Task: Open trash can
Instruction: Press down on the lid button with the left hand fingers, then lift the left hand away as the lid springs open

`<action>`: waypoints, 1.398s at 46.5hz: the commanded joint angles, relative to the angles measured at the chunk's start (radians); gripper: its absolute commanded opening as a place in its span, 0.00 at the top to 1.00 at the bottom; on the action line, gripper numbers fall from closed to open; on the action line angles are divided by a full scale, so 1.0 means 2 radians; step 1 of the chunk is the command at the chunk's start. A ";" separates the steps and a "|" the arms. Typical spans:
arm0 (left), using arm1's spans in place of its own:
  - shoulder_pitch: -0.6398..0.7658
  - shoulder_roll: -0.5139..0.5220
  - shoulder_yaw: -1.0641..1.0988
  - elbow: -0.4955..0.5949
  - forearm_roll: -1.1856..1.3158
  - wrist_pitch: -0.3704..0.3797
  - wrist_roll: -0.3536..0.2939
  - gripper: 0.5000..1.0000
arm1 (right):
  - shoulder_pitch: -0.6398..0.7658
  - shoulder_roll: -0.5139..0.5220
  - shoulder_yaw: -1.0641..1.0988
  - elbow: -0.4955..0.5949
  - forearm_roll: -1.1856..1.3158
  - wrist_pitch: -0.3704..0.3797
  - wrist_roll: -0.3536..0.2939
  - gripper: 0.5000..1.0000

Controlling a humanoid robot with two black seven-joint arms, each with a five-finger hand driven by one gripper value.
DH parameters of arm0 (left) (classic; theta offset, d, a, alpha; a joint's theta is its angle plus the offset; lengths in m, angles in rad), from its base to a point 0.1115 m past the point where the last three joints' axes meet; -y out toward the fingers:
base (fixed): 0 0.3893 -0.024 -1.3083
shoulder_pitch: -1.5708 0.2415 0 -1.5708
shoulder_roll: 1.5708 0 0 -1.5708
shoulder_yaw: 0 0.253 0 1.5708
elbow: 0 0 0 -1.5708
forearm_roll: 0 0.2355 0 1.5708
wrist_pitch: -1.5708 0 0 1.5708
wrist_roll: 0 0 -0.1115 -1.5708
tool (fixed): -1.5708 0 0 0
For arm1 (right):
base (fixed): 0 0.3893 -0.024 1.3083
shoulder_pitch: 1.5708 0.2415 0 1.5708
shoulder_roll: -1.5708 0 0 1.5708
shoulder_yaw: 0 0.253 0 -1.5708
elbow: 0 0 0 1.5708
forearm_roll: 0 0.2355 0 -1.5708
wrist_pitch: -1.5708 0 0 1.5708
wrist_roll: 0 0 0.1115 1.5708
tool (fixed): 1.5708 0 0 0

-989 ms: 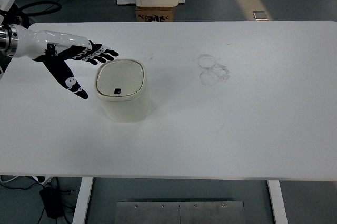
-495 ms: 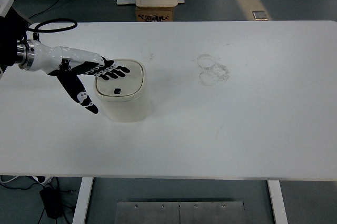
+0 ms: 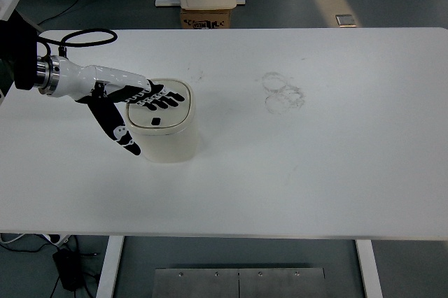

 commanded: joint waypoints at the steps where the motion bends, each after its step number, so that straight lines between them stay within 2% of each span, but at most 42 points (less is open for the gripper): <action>1: 0.002 0.001 0.001 0.000 -0.001 0.000 0.000 0.00 | 0.000 0.000 0.000 0.000 0.000 0.000 0.000 0.02; 53: 0.019 0.007 -0.001 0.001 -0.001 0.000 0.000 0.00 | 0.000 0.000 0.000 0.000 0.000 0.000 0.000 0.02; 65: -0.012 0.006 -0.010 0.005 -0.026 0.000 0.000 0.00 | 0.000 0.000 0.000 0.000 0.000 0.000 0.000 0.02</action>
